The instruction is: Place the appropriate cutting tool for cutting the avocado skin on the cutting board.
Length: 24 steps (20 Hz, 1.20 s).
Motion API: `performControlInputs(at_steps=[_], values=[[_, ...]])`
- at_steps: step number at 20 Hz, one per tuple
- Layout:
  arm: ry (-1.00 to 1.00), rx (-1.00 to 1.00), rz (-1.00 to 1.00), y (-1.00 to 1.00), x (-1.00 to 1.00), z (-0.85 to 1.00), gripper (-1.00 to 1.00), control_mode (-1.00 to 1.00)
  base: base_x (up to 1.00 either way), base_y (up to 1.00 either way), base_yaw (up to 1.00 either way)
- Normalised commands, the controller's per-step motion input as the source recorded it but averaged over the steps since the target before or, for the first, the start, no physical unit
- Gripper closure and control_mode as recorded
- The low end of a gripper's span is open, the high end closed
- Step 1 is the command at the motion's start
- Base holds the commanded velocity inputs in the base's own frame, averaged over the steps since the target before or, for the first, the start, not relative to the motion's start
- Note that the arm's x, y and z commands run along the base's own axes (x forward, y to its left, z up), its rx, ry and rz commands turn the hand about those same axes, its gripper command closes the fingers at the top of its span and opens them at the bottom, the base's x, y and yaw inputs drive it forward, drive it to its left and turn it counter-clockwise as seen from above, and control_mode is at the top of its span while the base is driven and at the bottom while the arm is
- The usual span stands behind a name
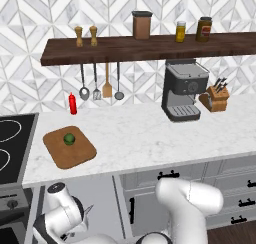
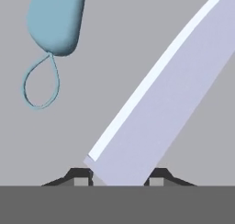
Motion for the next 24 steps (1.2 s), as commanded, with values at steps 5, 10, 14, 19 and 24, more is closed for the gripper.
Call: performControlInputs(at_steps=[5, 10, 14, 19, 24], values=[[-0.03, 0.00, -0.14, -0.08, -0.23, 0.93, 1.00, -1.00, 0.00, 0.00, 0.00], [-0.05, 0.00, -0.16, -0.19, -0.29, 1.00, 1.00, -1.00, 0.00, 0.00, 0.00], [-0.07, 0.00, -0.18, -0.33, -0.47, 0.94, 1.00, -1.00, 0.00, 0.00, 0.00], [-0.09, 0.00, -0.16, -0.61, -0.45, 0.77, 1.00, -1.00, 0.00, 0.00, 0.00], [-0.01, 0.01, -0.16, -0.61, -0.59, 0.66, 1.00, -1.00, 0.00, 0.00, 0.00]])
